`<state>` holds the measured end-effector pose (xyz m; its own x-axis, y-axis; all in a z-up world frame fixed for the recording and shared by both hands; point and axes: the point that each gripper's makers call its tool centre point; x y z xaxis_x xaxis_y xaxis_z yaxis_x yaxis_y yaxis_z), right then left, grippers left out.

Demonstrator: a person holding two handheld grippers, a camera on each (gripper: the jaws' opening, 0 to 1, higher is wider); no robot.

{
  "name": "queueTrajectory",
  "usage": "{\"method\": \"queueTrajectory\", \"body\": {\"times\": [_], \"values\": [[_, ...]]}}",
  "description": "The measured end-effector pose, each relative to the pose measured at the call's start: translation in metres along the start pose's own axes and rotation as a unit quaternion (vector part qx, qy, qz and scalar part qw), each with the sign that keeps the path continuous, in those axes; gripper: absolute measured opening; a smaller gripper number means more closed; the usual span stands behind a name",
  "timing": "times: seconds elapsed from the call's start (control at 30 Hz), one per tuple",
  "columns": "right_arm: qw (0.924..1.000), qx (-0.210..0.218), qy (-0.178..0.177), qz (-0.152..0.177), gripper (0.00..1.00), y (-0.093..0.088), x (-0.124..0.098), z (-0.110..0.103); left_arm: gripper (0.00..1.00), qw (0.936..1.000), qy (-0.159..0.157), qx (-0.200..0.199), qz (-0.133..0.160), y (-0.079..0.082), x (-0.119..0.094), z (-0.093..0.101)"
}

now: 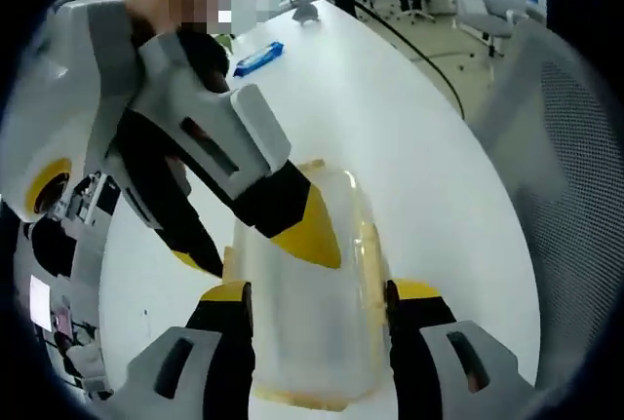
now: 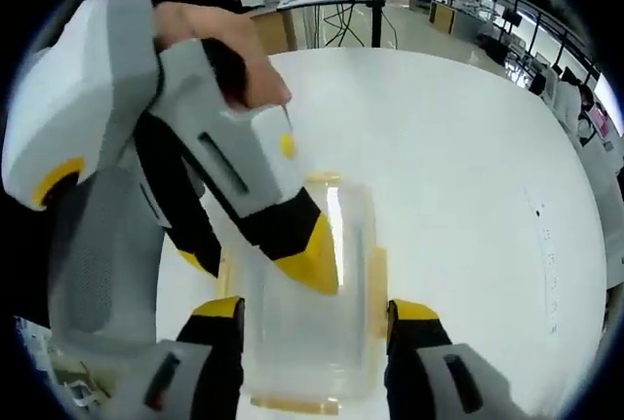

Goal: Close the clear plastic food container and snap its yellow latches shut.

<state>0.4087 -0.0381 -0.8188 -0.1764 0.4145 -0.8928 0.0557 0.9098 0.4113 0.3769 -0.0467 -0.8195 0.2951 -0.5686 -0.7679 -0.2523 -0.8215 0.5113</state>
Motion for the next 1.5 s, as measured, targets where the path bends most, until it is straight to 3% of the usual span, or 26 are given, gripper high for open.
{"method": "queueTrajectory", "body": {"times": [0.37,0.53,0.93,1.5], "values": [[0.9990,0.001,0.027,-0.035,0.57,-0.002,0.003,0.002,0.46,0.9996,0.008,-0.017,0.021,-0.002,0.000,-0.001],[0.9984,0.000,0.035,-0.045,0.57,-0.003,0.004,0.001,0.45,0.9994,0.027,-0.019,0.010,-0.002,0.002,-0.001],[0.9979,0.009,0.048,-0.043,0.56,-0.003,0.006,0.001,0.42,0.9988,0.040,-0.028,0.005,-0.003,0.004,0.001],[0.9909,0.016,0.093,-0.096,0.56,-0.002,0.009,0.004,0.41,0.9988,0.038,-0.032,-0.001,-0.004,0.002,0.000]]}}
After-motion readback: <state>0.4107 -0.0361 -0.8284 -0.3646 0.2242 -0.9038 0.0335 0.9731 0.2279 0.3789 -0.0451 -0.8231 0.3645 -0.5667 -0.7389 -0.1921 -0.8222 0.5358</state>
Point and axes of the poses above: the point that each gripper's makers call its tool centre point, and the gripper's own axes: x roughly forward along the fingers, z roughly to its right, y roughly out of its top, and after that the axes turned 4 degrees about y, right-handed
